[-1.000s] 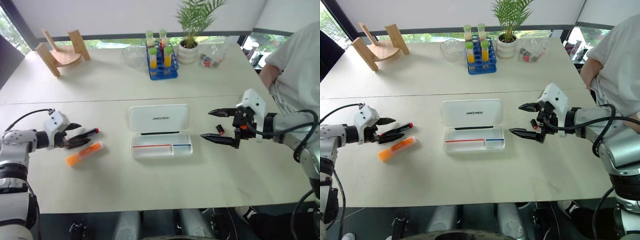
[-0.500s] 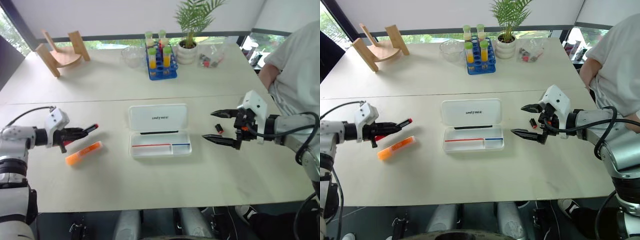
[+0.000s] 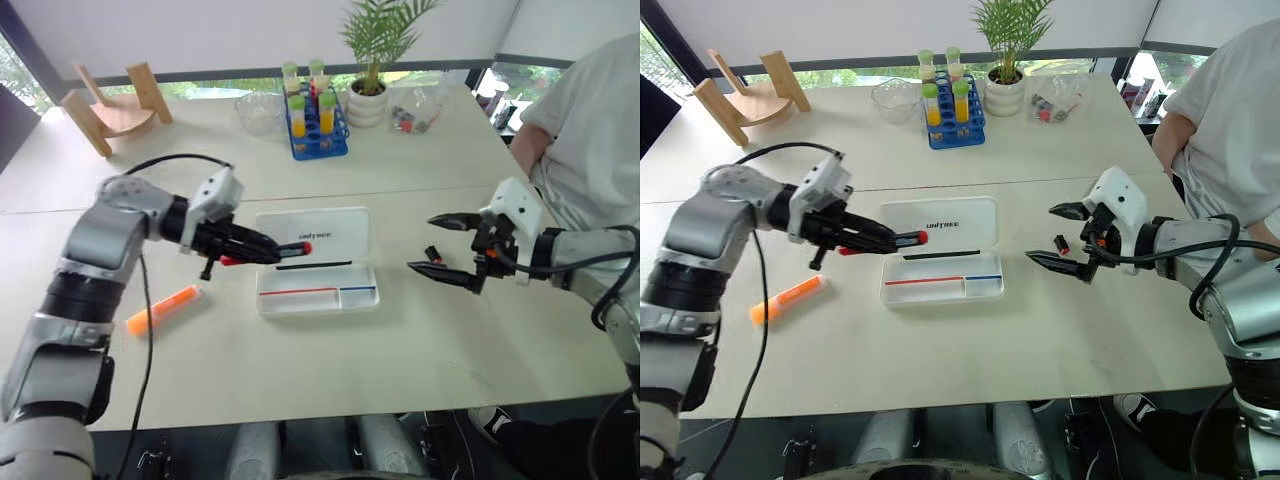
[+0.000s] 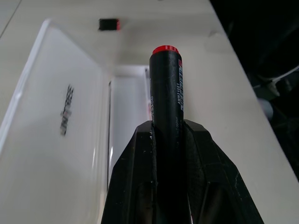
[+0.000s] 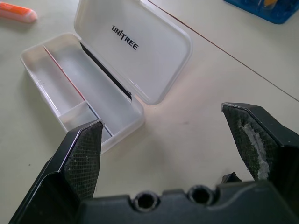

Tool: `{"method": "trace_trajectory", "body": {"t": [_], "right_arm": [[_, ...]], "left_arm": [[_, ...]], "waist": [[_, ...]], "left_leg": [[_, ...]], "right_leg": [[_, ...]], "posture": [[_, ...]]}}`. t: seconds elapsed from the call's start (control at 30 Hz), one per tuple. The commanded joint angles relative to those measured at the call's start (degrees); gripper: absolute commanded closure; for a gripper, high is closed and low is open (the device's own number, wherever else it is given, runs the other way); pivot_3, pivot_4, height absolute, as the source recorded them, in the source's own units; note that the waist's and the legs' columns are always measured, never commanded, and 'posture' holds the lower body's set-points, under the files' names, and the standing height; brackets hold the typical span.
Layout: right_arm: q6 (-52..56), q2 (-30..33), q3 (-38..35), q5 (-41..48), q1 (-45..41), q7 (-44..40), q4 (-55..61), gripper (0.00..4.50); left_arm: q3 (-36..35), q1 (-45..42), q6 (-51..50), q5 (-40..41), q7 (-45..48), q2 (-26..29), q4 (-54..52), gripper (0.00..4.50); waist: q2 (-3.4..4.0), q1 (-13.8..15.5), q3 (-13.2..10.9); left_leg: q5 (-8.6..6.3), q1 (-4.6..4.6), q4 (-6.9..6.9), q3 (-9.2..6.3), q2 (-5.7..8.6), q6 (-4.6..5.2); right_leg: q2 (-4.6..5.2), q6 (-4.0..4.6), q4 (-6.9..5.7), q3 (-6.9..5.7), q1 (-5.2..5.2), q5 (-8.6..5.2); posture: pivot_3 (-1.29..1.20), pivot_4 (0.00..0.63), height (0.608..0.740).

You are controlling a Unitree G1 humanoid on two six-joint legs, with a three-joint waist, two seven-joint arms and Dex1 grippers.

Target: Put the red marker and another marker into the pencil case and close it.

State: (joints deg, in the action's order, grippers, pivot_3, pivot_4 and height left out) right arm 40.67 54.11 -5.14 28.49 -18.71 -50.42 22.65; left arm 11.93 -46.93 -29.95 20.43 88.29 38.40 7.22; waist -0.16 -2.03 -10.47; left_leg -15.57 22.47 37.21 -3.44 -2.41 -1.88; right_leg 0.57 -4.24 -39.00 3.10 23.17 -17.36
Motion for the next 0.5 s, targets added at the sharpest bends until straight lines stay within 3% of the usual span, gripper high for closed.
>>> {"method": "trace_trajectory", "body": {"t": [0.03,0.23,0.33,0.5], "right_arm": [[-0.68,-0.66,-1.81,0.09,0.27,1.39,2.92,0.00],[-0.13,-1.39,-2.31,0.17,1.68,3.28,4.62,0.00],[-0.08,-1.59,-2.29,0.18,2.38,4.08,5.29,0.00],[-0.28,-1.69,-2.31,0.16,2.89,4.58,5.36,0.00]], "left_arm": [[3.82,-2.86,-0.72,-3.10,-5.93,-5.27,-0.68,4.26],[9.12,-2.97,4.99,-10.08,-10.87,-9.56,2.72,4.26],[10.13,-3.32,2.48,-13.02,-16.72,-12.28,4.06,4.26],[10.86,-2.21,-1.53,-13.62,-18.43,-12.87,1.81,4.26]], "waist": [[-0.01,0.16,0.00],[-0.01,-0.48,-0.01],[-0.05,-0.24,-0.03],[-0.06,-0.23,-0.04]], "left_leg": [[0.00,0.00,0.02,0.00,0.02,0.00],[0.00,-0.06,-0.09,-0.01,0.00,0.01],[0.01,-0.03,-0.05,-0.01,0.03,0.01],[0.01,0.00,-0.02,-0.02,0.03,0.01]], "right_leg": [[0.02,-0.01,0.00,0.01,-0.01,0.00],[-0.04,0.00,0.00,0.05,0.03,-0.02],[0.00,0.00,0.00,0.05,0.03,-0.02],[0.00,-0.01,0.00,0.05,0.02,-0.01]], "posture": [[0.00,0.150,0.740],[0.00,0.150,0.740],[0.00,0.150,0.740],[0.00,0.150,0.740]]}}
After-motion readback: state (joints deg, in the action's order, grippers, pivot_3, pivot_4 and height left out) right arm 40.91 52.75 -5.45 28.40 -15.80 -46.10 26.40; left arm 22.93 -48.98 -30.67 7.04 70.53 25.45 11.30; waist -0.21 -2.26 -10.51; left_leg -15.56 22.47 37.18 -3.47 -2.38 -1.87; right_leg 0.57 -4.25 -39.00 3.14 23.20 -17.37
